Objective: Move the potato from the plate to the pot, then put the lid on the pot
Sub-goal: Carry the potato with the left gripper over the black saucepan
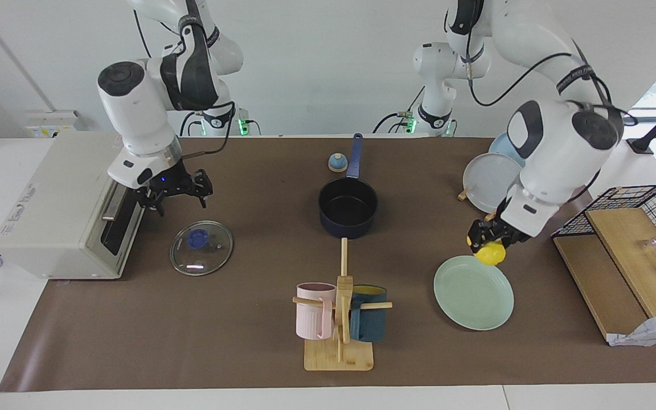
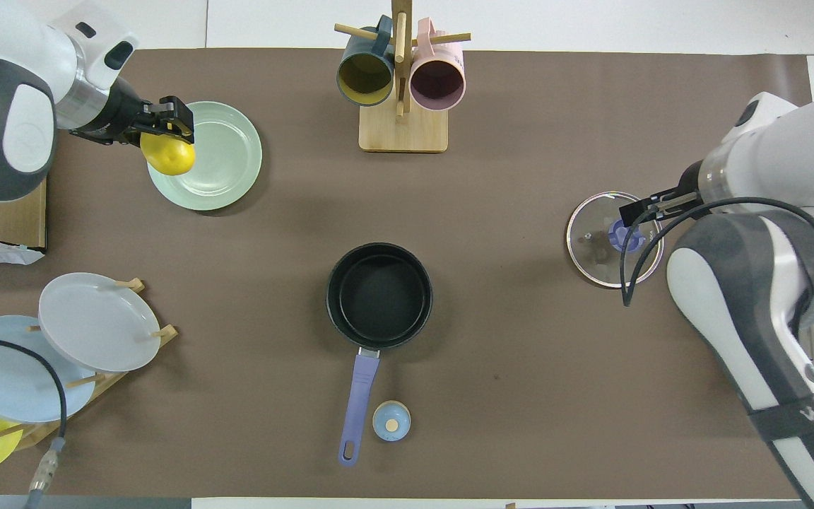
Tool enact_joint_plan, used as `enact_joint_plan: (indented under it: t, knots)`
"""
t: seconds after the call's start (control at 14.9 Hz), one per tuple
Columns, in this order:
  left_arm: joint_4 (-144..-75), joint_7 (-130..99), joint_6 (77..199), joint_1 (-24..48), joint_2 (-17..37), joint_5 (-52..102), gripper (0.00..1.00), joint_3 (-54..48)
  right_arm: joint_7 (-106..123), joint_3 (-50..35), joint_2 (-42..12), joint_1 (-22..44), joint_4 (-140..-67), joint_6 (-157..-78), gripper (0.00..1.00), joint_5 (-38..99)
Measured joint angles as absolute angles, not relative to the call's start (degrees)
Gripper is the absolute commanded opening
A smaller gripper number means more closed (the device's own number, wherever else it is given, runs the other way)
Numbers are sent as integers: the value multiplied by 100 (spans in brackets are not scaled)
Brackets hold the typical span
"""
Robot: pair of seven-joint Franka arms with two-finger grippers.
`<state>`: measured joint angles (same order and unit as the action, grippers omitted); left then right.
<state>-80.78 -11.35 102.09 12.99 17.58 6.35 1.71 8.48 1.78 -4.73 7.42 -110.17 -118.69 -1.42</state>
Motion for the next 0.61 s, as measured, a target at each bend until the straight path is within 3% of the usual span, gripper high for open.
enact_joint_plan:
  t: [0.27, 0.61]
  knots:
    - [-8836, -2112, 9873, 2127, 793, 646, 0, 146, 848, 197, -1049, 732, -11337, -12616, 100, -141]
    - [-10425, -2832, 11301, 3260, 334, 647, 0, 135, 848, 213, -1253, 637, -11411, -12649, 100, -141]
